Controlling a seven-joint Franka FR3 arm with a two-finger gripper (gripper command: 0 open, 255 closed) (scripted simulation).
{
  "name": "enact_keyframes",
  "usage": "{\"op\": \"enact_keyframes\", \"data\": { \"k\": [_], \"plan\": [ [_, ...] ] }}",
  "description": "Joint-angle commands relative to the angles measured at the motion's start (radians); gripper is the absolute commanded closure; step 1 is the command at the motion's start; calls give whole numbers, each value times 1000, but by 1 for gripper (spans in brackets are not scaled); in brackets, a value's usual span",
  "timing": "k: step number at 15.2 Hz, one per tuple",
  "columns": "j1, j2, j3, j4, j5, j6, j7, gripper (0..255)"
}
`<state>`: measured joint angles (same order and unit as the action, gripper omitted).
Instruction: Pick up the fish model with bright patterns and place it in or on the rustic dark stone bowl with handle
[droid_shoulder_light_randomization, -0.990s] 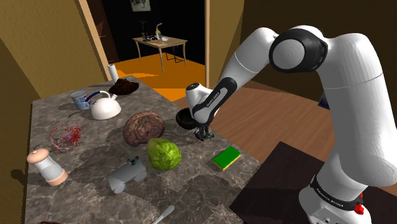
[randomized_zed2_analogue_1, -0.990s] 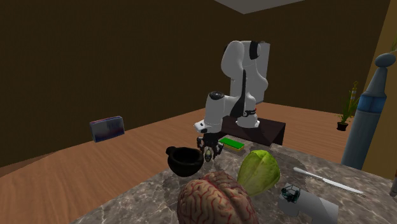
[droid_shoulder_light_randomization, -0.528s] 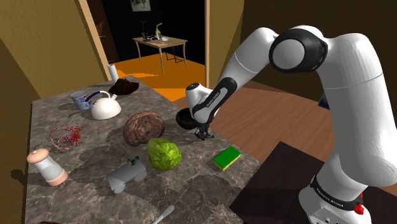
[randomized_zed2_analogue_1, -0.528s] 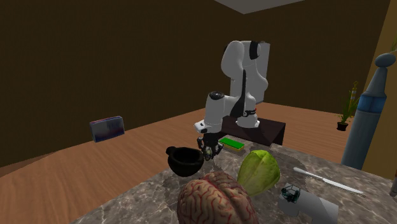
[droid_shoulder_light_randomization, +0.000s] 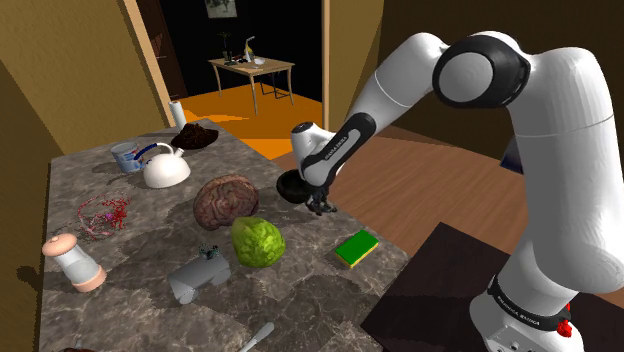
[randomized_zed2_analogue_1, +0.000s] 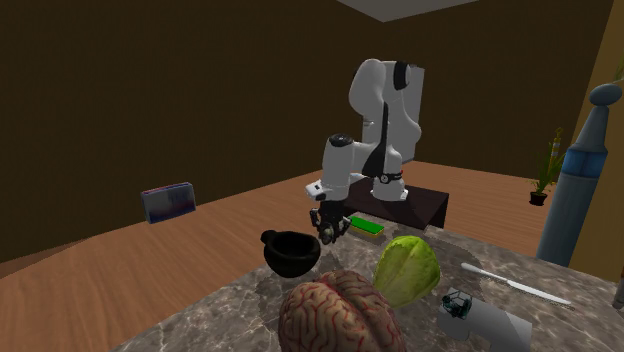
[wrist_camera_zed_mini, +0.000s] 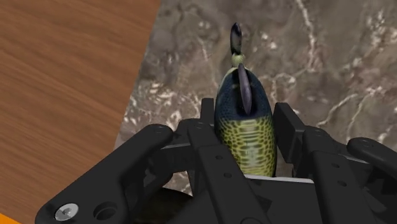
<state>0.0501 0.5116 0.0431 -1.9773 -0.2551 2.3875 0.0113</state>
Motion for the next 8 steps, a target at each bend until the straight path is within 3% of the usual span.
{"op": "enact_keyframes", "data": {
  "k": [1,8],
  "plan": [
    [-2,-20,2,-2,4,-18,-5,255],
    [-6,-89,11,-1,20,-87,-24,255]
  ]
}}
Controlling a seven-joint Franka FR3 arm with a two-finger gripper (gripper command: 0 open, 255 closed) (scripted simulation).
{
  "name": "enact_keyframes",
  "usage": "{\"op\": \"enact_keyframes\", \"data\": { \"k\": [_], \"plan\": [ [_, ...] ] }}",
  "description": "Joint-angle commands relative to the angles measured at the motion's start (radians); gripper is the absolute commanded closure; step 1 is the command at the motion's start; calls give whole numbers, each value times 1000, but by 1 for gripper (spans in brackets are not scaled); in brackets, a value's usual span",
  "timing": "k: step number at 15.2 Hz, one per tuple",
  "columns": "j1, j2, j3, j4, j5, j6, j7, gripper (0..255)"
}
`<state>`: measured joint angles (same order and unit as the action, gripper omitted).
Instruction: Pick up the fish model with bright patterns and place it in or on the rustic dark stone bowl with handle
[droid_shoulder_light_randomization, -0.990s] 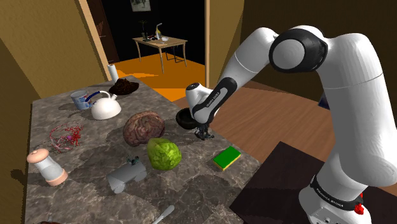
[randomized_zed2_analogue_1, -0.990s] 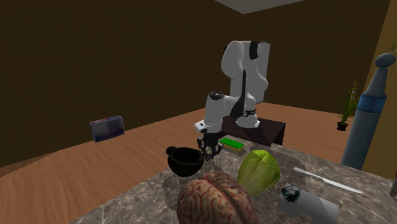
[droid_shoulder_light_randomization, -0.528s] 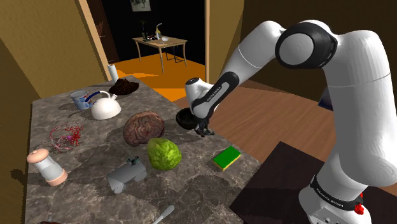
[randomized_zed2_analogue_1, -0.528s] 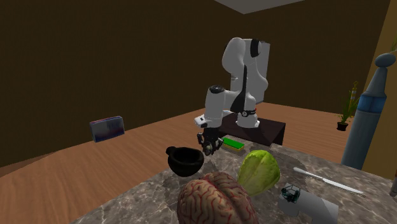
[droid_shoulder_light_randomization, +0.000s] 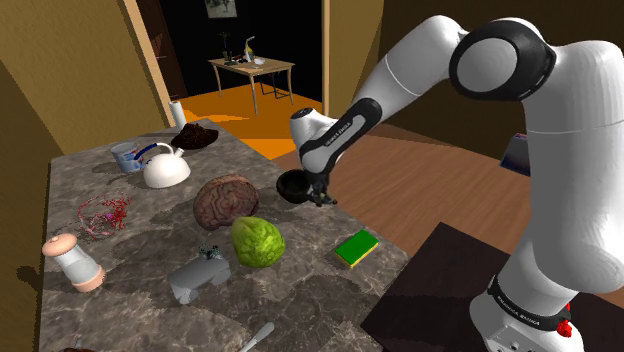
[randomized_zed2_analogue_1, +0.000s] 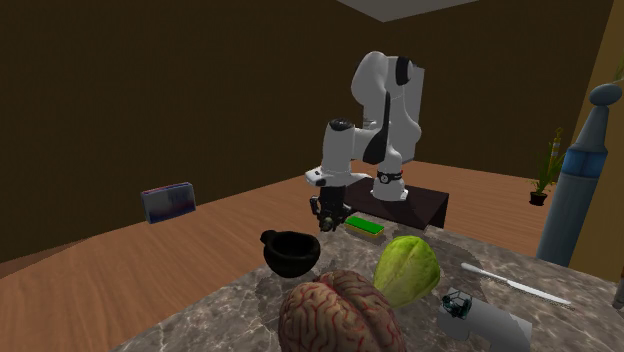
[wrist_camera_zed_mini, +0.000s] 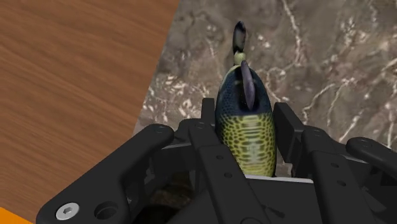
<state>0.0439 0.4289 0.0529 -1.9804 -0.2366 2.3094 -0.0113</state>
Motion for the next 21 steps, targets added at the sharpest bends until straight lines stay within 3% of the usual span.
{"op": "enact_keyframes", "data": {
  "k": [1,19,21],
  "plan": [
    [-1,-16,2,3,4,-19,-4,255],
    [-5,-154,15,55,39,-205,-48,255],
    [-10,-80,10,161,38,-236,-63,255]
  ]
}}
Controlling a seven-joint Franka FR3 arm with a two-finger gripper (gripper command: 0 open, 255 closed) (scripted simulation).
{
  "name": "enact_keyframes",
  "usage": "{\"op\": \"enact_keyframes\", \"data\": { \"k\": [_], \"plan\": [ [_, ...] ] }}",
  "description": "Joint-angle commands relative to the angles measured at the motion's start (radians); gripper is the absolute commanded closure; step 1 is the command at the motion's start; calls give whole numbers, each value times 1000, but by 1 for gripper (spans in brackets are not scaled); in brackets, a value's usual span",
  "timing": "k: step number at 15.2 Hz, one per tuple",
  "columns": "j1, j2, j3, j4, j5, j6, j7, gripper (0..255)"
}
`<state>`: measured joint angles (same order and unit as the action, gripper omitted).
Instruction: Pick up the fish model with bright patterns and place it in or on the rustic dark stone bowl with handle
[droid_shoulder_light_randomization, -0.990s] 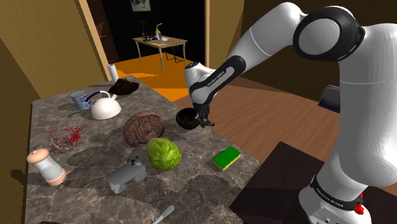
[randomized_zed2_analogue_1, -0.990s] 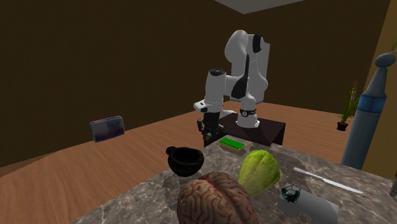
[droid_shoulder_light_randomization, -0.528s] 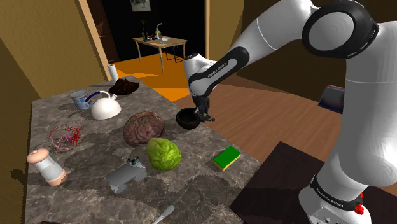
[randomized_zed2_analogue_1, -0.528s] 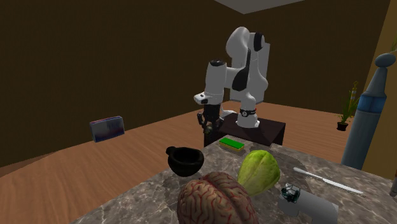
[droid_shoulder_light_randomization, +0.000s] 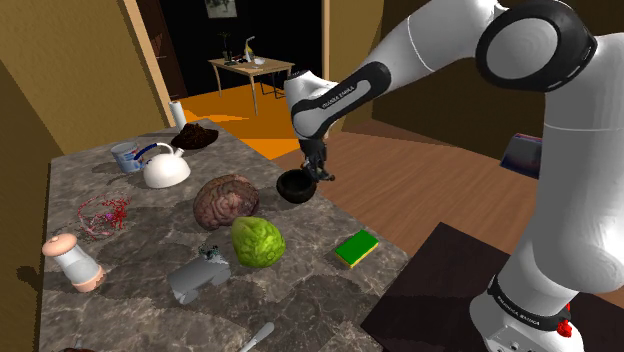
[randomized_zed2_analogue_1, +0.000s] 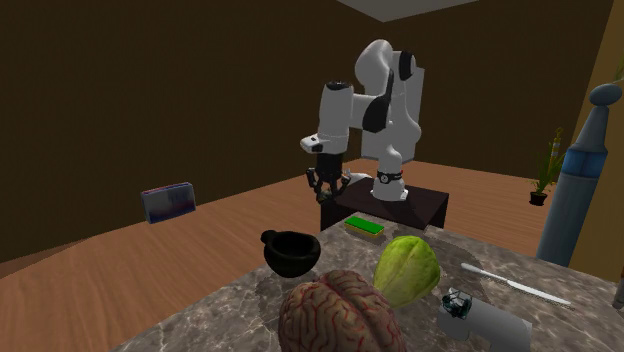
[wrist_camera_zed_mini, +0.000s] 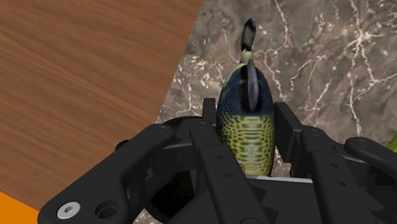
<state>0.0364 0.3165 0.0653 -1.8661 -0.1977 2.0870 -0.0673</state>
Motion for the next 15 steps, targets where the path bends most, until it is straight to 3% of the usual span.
{"op": "enact_keyframes", "data": {
  "k": [1,7,8,9,15],
  "plan": [
    [-4,70,-5,103,-1,-31,-15,255],
    [-12,325,-17,503,3,-170,-67,255],
    [-12,376,-19,587,4,-202,-76,255],
    [-12,476,-23,756,6,-269,-95,255],
    [-13,501,-24,717,3,-206,-85,255]
  ]
}}
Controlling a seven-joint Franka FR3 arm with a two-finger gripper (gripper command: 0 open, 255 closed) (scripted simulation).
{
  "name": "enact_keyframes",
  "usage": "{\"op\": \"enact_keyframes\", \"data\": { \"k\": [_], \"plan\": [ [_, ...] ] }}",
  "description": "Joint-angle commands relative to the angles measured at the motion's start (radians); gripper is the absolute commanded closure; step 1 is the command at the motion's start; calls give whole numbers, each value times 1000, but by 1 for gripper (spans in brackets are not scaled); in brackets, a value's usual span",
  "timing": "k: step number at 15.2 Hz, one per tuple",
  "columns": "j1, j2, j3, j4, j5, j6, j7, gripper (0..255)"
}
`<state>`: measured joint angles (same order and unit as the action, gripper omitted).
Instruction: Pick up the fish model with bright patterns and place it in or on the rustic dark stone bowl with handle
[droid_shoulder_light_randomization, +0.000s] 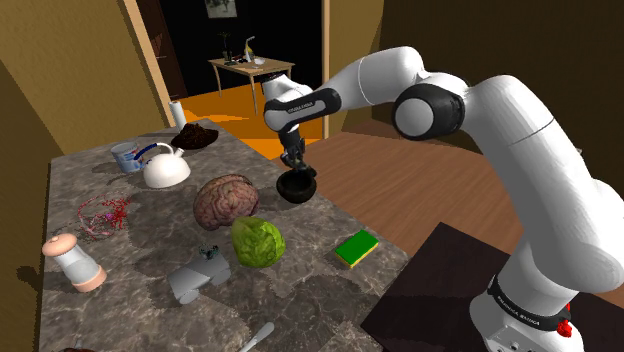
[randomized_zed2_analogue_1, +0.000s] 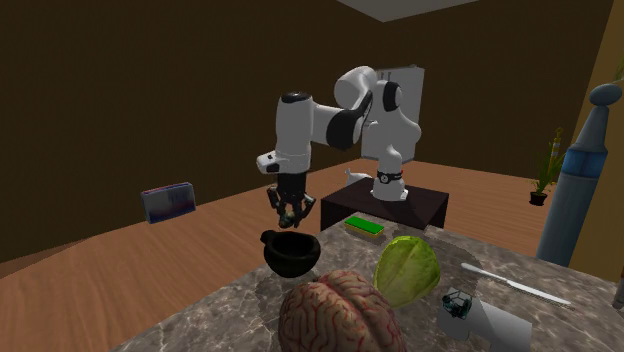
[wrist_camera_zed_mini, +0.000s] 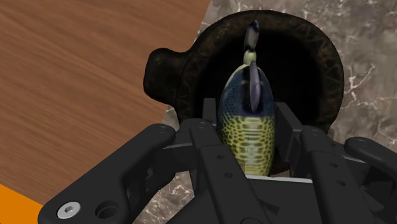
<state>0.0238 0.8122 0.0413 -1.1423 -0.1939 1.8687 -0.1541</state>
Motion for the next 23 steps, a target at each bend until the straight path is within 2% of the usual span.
{"op": "enact_keyframes", "data": {
  "k": [1,6,14,15,20,23],
  "plan": [
    [0,10,-1,-12,-1,22,3,255],
    [-1,37,-2,-33,-5,70,11,255],
    [-1,39,-2,-34,-5,72,11,255],
    [-1,39,-2,-34,-5,72,12,0],
    [-1,39,-2,-34,-5,72,12,0],
    [8,15,1,26,0,-11,6,0]
  ]
}}
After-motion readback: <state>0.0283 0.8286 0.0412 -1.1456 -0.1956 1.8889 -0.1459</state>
